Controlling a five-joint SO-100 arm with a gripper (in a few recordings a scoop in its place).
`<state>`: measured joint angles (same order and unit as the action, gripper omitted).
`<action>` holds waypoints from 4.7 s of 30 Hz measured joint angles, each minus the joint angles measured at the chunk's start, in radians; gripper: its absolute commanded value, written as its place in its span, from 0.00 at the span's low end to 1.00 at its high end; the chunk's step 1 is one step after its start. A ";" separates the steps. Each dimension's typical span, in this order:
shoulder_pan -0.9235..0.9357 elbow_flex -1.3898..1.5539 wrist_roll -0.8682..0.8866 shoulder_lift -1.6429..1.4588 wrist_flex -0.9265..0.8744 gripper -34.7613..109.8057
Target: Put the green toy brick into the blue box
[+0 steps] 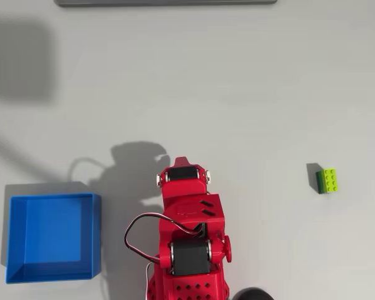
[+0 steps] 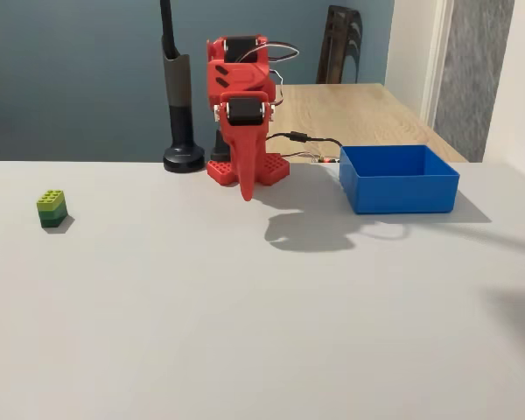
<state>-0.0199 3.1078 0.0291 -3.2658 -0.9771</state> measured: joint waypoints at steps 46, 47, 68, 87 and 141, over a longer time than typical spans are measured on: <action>0.064 -0.364 -0.035 0.219 -0.025 0.24; 0.080 -0.403 -0.026 0.264 -0.037 0.24; 0.541 -1.009 0.117 0.943 -0.293 0.24; 1.003 -1.068 0.057 1.258 -0.081 0.27; 1.095 -0.893 0.206 1.686 0.377 0.42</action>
<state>1.0753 2.2151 0.2347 -1.5800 -0.5998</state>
